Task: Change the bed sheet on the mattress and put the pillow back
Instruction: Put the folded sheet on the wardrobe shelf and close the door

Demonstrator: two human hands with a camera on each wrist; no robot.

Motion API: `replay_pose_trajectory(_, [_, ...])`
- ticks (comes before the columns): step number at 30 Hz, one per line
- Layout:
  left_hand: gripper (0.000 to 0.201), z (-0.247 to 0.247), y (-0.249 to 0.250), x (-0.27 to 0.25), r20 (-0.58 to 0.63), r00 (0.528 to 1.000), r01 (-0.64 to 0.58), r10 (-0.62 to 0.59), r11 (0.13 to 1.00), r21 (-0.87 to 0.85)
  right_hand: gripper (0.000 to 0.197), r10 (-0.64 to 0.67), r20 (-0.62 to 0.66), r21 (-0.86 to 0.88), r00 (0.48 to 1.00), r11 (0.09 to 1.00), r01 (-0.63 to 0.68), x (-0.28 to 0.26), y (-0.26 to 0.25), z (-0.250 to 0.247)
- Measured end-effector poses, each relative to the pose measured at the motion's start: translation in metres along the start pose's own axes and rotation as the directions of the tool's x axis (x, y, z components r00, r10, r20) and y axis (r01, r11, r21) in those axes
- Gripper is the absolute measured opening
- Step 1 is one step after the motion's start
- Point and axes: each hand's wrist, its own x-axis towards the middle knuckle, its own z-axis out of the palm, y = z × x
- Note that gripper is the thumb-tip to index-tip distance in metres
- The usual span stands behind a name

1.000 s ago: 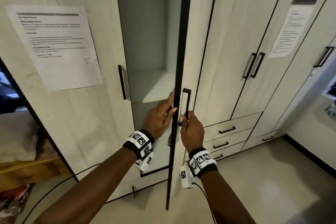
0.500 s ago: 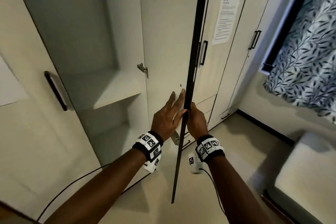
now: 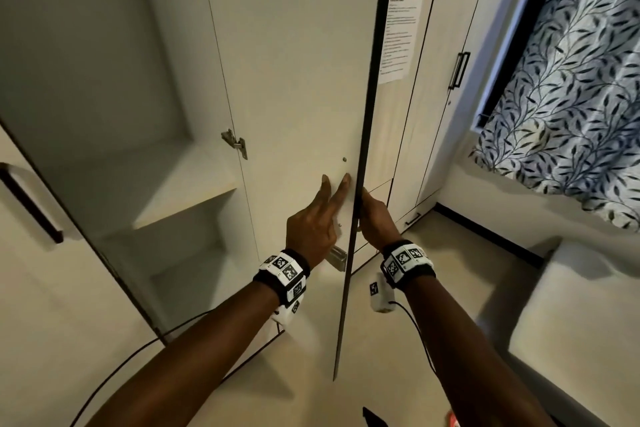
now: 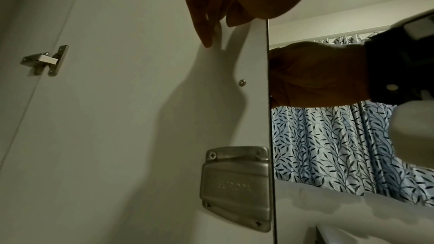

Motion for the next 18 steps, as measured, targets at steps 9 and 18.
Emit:
replay_pose_trajectory(9, [0.058,0.031,0.005,0.015,-0.03,0.999,-0.016,0.017,0.999,0.031,0.038,-0.016,0.088,0.047,0.996,0.999,0.012,0.024,0.02,-0.024])
replay_pose_trajectory(18, [0.061,0.038,0.006,0.008,-0.034,0.998,0.051,-0.052,0.998,-0.04,0.034,-0.052,0.148,0.036,0.988,0.998,0.047,0.025,0.021,-0.026])
